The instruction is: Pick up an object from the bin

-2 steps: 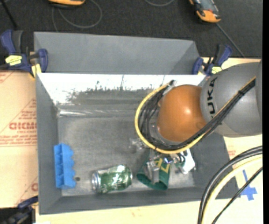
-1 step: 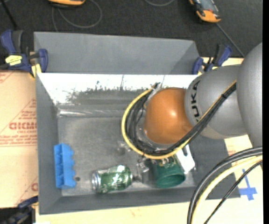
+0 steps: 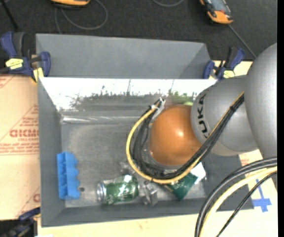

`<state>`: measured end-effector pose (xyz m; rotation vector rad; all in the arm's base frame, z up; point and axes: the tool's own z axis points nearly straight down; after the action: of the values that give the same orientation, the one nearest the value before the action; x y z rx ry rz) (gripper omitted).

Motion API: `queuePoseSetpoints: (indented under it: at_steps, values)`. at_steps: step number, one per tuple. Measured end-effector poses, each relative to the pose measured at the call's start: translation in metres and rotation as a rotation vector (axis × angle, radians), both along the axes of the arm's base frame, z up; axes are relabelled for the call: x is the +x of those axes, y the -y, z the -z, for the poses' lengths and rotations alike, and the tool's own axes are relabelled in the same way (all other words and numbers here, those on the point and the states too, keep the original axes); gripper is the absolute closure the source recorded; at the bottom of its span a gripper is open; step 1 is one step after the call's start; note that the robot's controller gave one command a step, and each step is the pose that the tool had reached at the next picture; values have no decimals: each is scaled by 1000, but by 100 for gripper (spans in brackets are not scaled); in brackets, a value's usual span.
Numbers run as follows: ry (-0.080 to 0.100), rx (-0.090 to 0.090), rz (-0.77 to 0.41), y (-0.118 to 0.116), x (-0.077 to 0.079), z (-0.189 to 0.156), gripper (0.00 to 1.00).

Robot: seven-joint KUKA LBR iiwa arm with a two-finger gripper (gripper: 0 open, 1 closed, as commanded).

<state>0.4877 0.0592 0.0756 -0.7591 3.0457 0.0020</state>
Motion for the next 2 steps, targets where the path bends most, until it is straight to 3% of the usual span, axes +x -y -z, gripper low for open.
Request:
queuePoseSetpoints:
  at_steps: [1,2]
  values:
    - [19,3,-61,-40,-9,-1,100]
    - [19,3,-60,-40,-9,-1,100]
